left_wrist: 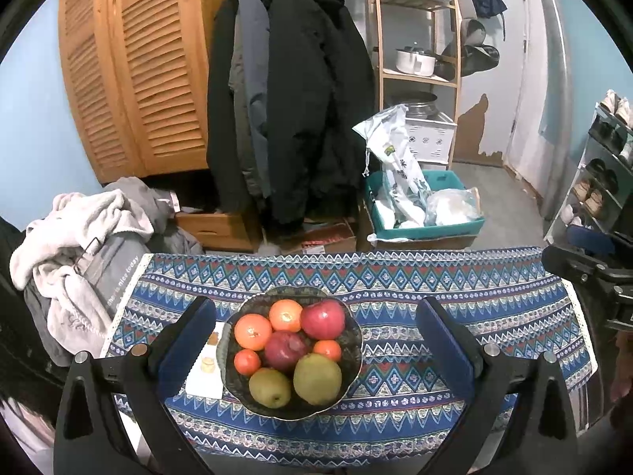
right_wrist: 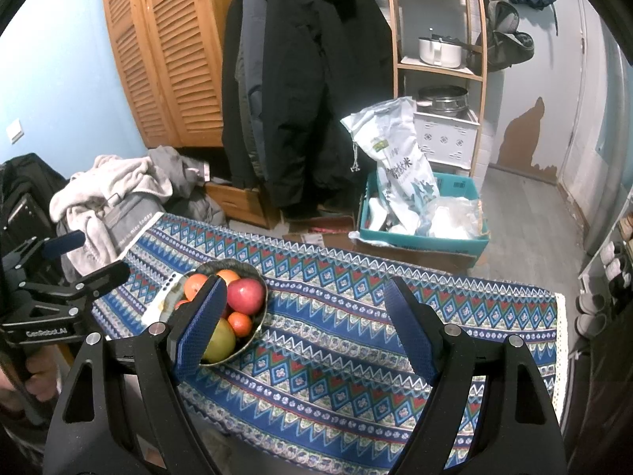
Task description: Organize fruits
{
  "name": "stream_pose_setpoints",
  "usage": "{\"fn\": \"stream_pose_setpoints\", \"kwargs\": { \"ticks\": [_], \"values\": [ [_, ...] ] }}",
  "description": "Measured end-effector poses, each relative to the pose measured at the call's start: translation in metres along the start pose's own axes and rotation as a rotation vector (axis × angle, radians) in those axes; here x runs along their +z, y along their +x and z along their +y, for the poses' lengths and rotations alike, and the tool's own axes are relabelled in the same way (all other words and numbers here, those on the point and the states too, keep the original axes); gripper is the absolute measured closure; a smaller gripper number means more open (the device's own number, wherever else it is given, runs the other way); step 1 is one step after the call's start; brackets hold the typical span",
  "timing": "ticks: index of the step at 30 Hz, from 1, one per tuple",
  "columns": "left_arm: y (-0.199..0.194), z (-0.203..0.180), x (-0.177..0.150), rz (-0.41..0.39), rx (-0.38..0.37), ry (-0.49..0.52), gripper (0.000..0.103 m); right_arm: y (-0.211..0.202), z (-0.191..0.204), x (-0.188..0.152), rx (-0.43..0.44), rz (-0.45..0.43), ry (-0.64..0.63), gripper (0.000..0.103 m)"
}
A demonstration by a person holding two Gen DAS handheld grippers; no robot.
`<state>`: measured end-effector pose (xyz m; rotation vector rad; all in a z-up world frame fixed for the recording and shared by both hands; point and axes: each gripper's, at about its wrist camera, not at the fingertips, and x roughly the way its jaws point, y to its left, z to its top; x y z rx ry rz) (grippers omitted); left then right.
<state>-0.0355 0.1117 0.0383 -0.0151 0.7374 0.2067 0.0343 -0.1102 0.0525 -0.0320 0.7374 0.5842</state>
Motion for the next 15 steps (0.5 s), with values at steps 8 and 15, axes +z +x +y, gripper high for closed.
{"fn": "stream_pose_setpoints", "kwargs": {
  "ticks": [8, 15],
  "values": [
    [-0.0022, -0.0012, -0.0001, -0.003, -0.012, 0.005, 0.001, -0.0006, -0.0006, -0.0002, 0.002, 0.001, -0.004, 0.022],
    [-0.0015, 0.0003, 0.0, -0.003, -0.016, 0.0, 0.001, -0.0011, -0.0008, -0.0006, 0.003, -0.001, -0.005, 0.022]
  ]
}}
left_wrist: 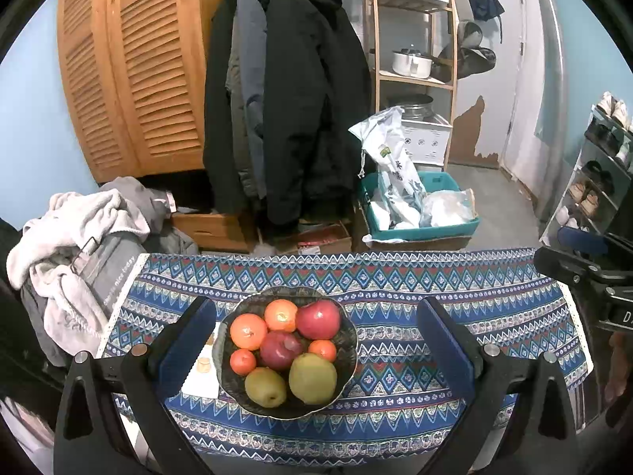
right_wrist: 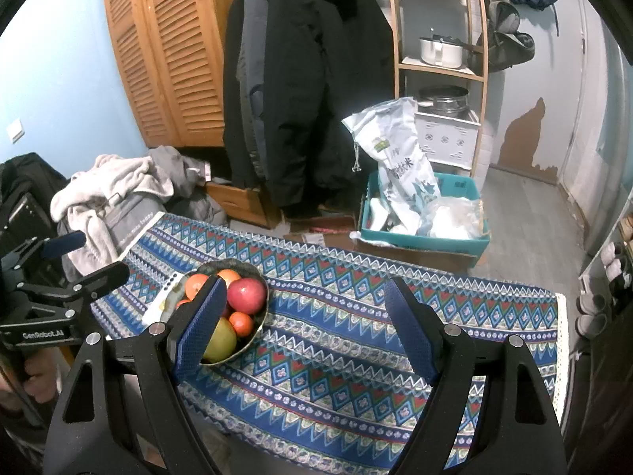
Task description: Organize fruits
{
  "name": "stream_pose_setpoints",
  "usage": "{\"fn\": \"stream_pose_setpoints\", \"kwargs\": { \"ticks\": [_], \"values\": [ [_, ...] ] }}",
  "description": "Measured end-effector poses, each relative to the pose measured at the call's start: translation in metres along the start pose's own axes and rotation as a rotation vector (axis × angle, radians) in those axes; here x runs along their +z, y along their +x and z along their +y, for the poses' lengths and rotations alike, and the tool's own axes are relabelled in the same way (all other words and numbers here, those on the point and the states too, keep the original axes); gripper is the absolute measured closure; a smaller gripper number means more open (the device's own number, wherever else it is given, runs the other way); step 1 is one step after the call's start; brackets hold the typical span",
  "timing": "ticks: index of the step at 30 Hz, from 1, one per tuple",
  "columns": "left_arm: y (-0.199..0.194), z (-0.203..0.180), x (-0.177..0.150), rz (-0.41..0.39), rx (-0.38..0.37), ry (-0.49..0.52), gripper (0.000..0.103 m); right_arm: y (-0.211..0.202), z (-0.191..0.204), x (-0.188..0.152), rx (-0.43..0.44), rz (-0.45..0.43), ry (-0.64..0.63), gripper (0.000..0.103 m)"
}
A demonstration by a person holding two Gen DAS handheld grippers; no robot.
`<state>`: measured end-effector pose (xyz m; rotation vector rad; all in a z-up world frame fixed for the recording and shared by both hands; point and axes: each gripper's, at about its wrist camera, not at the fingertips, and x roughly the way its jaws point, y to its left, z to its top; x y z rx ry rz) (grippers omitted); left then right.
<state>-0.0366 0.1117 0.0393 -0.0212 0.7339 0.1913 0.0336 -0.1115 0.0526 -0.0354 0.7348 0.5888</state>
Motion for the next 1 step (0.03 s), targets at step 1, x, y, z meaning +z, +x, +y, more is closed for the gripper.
{"fn": "stream_pose_setpoints", "kwargs": {
  "ticks": [1],
  "values": [
    [0.0, -0.0001, -0.0002, 0.003, 0.002, 0.001, 0.001, 0.0, 0.0003, -0.0002, -0.001, 0.001, -0.001, 0.022]
  ]
}}
